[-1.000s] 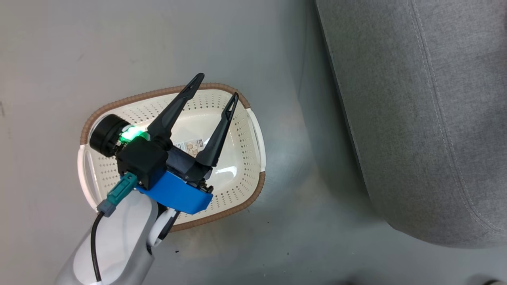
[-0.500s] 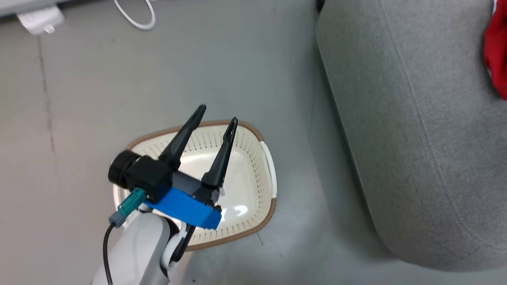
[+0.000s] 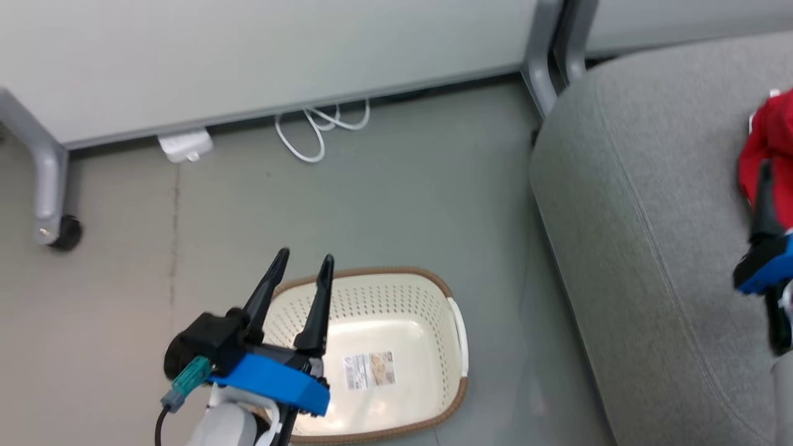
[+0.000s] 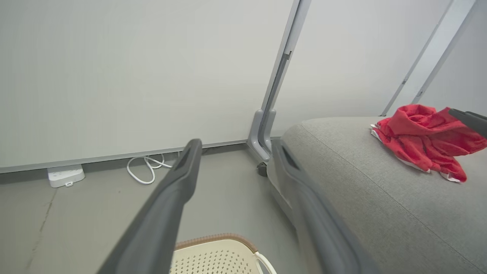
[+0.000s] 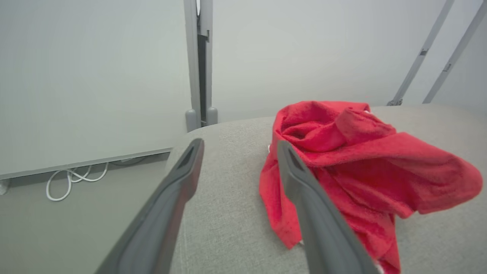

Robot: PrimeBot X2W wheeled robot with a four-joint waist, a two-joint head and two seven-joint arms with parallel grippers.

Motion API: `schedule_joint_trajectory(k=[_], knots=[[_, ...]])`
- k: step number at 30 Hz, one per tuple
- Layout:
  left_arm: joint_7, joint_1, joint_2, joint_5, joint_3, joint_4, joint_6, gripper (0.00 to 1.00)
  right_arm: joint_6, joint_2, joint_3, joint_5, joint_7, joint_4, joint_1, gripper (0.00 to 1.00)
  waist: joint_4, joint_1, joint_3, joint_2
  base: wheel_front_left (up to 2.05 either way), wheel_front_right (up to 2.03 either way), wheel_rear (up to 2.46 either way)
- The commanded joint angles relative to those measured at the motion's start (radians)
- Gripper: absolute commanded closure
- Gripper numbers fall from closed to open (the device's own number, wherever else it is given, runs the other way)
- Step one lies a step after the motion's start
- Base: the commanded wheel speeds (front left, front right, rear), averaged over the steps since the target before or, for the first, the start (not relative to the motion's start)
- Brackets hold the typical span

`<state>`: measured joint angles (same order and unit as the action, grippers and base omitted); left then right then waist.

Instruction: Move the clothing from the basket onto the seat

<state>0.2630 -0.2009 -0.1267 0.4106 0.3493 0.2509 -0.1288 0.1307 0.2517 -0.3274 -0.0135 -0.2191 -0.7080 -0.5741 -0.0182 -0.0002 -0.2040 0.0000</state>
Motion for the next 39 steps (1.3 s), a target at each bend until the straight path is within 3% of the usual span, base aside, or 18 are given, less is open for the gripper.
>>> schedule_joint_trajectory(k=[1,18,25,39], knots=[[0.003,0.02,-0.001,-0.007,-0.016,0.004,-0.002,0.0,0.0,-0.014,0.012,0.013,0.004,0.03,0.042,0.0,0.051,0.0002,0.063,0.0,0.0,0.0,0.0],[0.003,0.169,0.021,-0.023,-0.19,0.044,-0.002,0.0,0.0,-0.174,0.194,0.081,0.04,0.382,0.376,0.0,0.138,0.0002,0.184,0.0,0.0,0.0,0.0],[0.003,0.188,0.025,-0.026,-0.216,0.064,-0.002,0.0,0.0,-0.197,0.258,0.096,0.052,0.425,0.458,0.0,0.145,0.0002,0.192,0.0,0.0,0.0,0.0],[0.003,0.181,0.022,-0.036,-0.212,0.072,-0.002,0.0,0.0,-0.202,0.268,0.122,0.063,0.453,0.485,0.0,0.127,0.0002,0.183,0.0,0.0,0.0,0.0]])
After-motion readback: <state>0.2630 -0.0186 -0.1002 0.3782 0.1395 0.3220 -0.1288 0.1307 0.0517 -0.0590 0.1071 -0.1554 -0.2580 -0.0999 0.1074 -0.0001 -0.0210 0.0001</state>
